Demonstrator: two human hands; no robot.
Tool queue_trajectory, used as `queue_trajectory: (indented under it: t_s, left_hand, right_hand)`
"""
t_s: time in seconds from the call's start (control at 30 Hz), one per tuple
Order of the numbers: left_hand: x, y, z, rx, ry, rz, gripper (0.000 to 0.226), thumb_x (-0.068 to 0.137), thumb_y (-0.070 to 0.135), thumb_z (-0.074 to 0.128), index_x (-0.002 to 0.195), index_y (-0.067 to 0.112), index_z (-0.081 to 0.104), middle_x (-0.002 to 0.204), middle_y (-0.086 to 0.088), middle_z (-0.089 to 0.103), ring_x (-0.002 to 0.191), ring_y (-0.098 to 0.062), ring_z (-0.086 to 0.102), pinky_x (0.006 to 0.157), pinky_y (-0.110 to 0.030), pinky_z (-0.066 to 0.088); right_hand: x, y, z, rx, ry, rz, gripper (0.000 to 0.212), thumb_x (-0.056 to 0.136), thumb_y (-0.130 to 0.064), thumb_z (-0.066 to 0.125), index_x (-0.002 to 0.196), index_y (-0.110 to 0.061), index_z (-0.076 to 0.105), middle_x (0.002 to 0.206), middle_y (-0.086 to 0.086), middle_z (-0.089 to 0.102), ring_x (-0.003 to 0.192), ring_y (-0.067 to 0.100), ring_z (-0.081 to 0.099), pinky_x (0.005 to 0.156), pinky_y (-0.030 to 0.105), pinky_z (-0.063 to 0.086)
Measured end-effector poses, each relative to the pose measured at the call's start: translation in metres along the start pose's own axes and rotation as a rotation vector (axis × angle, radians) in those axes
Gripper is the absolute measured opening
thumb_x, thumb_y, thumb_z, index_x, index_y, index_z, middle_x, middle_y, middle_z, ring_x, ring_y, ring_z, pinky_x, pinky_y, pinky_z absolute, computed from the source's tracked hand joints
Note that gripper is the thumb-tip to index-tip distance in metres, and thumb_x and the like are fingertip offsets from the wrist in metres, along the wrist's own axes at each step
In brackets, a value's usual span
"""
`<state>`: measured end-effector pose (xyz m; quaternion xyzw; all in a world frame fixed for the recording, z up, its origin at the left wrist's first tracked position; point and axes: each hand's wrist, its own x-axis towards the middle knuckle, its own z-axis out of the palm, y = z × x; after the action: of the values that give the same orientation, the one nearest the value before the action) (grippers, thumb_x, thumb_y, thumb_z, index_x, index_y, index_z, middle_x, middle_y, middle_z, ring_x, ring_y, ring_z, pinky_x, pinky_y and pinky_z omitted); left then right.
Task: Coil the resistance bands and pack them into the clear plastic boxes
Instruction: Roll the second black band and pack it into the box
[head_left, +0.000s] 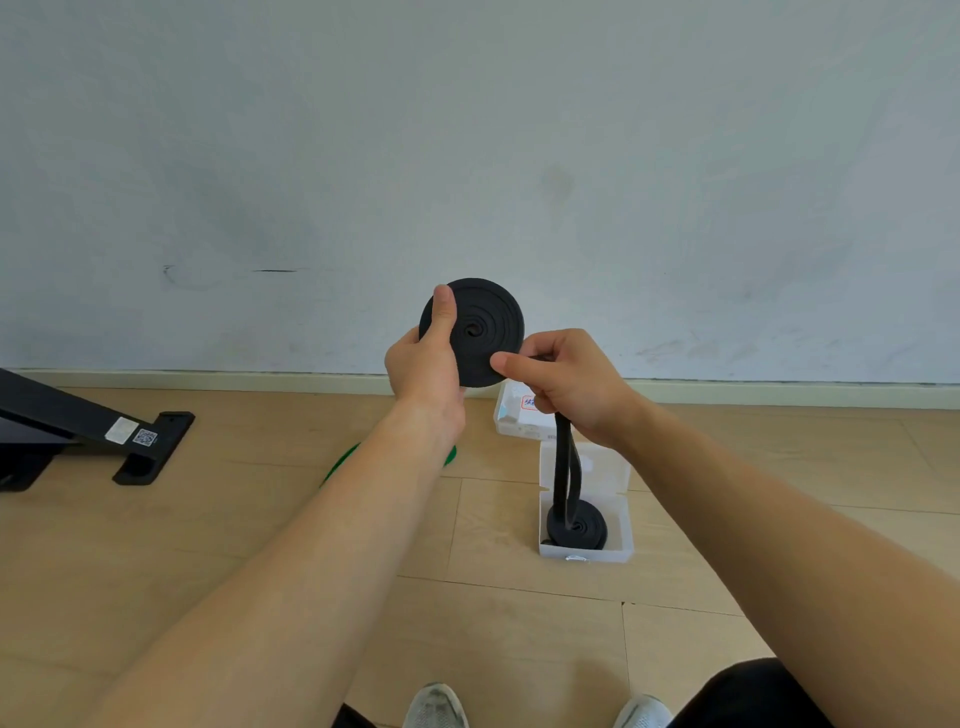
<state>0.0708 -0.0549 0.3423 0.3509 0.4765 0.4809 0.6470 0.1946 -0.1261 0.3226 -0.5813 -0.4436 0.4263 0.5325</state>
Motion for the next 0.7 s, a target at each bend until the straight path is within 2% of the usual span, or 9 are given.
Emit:
queue_trajectory:
  t_s: [0.07,0.17,0.27,0.37,0.43,0.53,0.7]
  left_hand:
    - [0.001,0.0,-0.003,0.011,-0.081,-0.025,0.032,0.092,0.041,0.07,0.099,0.01,0.072,0.105,-0.011,0.076,0.095,-0.026,0.075,0.088,-0.047,0.061]
    - [0.0,0.0,-0.003,0.016,-0.088,-0.033,0.027,0.095,0.04,0.067,0.099,0.013,0.07,0.108,-0.011,0.075,0.101,-0.028,0.073,0.09,-0.047,0.06]
    - [-0.003,-0.001,0.004,0.037,0.004,-0.056,0.027,0.091,0.045,0.071,0.092,0.018,0.066,0.102,-0.006,0.073,0.097,-0.025,0.071,0.091,-0.048,0.06]
    - [-0.009,0.002,0.012,0.0,0.165,-0.112,0.04,0.082,0.058,0.074,0.086,0.021,0.061,0.097,-0.002,0.068,0.092,-0.024,0.068,0.087,-0.047,0.06]
    - [-0.009,0.007,0.012,-0.04,0.273,-0.173,0.051,0.078,0.068,0.069,0.088,0.02,0.058,0.096,-0.001,0.064,0.089,-0.023,0.065,0.078,-0.043,0.059]
    - [-0.002,0.011,0.003,-0.132,0.34,-0.242,0.057,0.081,0.071,0.062,0.102,0.018,0.055,0.093,0.0,0.056,0.082,-0.021,0.056,0.06,-0.036,0.047]
    - [0.009,0.007,-0.011,-0.226,0.362,-0.321,0.058,0.078,0.068,0.061,0.108,0.017,0.063,0.102,-0.002,0.066,0.092,-0.025,0.062,0.071,-0.04,0.049]
  right_hand:
    - [0.0,0.003,-0.004,-0.002,0.012,0.0,0.04,0.09,-0.02,0.076,0.058,-0.012,0.054,0.051,-0.006,0.036,0.046,0.012,0.031,0.047,0.023,0.032]
    - [0.001,0.004,-0.004,-0.009,0.021,-0.004,0.038,0.09,-0.02,0.076,0.058,-0.013,0.056,0.05,-0.007,0.038,0.045,0.011,0.032,0.047,0.023,0.033]
    - [0.003,0.005,0.001,-0.054,0.053,-0.006,0.038,0.09,-0.023,0.077,0.058,-0.015,0.057,0.048,-0.011,0.041,0.045,0.01,0.035,0.048,0.024,0.036]
    - [0.004,0.007,0.008,-0.169,0.079,-0.036,0.032,0.088,-0.029,0.078,0.064,-0.013,0.063,0.05,-0.012,0.048,0.046,0.008,0.042,0.052,0.025,0.04]
    - [0.005,0.008,0.016,-0.298,0.093,-0.091,0.028,0.087,-0.033,0.078,0.071,-0.011,0.069,0.054,-0.011,0.054,0.049,0.005,0.047,0.053,0.021,0.041]
    - [0.004,0.006,0.03,-0.465,0.083,-0.173,0.029,0.086,-0.034,0.077,0.071,-0.012,0.067,0.057,-0.008,0.056,0.052,0.004,0.047,0.051,0.013,0.038]
    - [0.003,0.004,0.049,-0.591,0.006,-0.227,0.025,0.089,-0.028,0.073,0.071,-0.016,0.062,0.056,-0.009,0.051,0.052,0.006,0.044,0.049,0.012,0.034]
